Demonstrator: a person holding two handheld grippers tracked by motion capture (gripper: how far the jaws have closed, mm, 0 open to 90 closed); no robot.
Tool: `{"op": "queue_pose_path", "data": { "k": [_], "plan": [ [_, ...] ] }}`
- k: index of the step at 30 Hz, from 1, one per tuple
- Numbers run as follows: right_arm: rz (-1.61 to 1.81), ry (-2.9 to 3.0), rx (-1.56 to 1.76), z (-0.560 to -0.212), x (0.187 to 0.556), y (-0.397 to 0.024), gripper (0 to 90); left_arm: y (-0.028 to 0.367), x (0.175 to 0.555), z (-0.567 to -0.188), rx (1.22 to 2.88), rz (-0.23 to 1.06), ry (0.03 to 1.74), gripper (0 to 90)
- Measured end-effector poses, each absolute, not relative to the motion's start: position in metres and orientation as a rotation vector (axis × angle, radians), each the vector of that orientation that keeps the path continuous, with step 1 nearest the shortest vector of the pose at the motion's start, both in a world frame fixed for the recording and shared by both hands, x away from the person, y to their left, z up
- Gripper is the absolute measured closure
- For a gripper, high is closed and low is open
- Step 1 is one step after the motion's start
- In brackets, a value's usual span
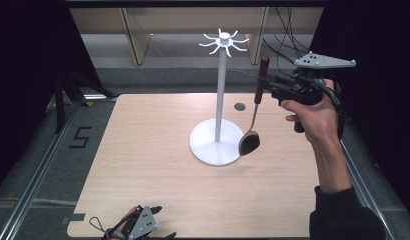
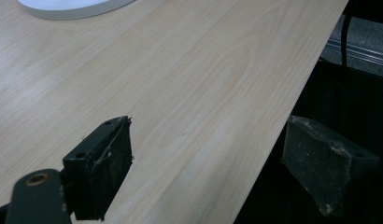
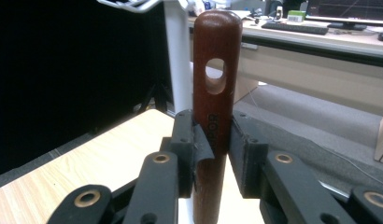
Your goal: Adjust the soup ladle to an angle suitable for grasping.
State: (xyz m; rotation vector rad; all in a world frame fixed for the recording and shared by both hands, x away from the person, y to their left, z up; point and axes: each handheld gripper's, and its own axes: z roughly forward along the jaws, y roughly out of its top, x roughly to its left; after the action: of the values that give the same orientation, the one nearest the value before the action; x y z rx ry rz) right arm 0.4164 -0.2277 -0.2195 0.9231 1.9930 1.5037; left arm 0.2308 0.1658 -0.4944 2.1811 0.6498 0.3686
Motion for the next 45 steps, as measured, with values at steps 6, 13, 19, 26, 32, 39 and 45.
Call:
{"op": "queue_pose_path", "data": {
  "k": [6, 13, 19, 26, 32, 39, 45],
  "plan": [
    [1.507, 1.999, 0.886, -0.21, 0.417, -0.218, 73.9, 0.166, 0.231, -0.495, 2.181, 0.368, 0.645, 15.0],
    [1.502, 2.019, 0.864, -0.202, 0.421, -0.212, 73.8, 0.166, 0.231, -0.495, 2.183, 0.373, 0.644, 15.0],
    [1.493, 2.037, 0.868, -0.199, 0.427, -0.205, 73.8, 0.166, 0.231, -0.494, 2.183, 0.37, 0.648, 15.0],
    [1.485, 2.051, 0.872, -0.197, 0.435, -0.203, 73.8, 0.165, 0.231, -0.495, 2.161, 0.378, 0.658, 15.0],
    [1.492, 2.057, 0.882, -0.196, 0.442, -0.202, 73.8, 0.167, 0.231, -0.494, 2.186, 0.392, 0.646, 15.0],
    [1.495, 2.075, 0.889, -0.193, 0.448, -0.199, 73.8, 0.165, 0.231, -0.495, 2.163, 0.395, 0.65, 15.0],
    [1.496, 2.101, 0.897, -0.196, 0.455, -0.197, 73.7, 0.165, 0.231, -0.495, 2.163, 0.394, 0.649, 15.0]
  ]
}}
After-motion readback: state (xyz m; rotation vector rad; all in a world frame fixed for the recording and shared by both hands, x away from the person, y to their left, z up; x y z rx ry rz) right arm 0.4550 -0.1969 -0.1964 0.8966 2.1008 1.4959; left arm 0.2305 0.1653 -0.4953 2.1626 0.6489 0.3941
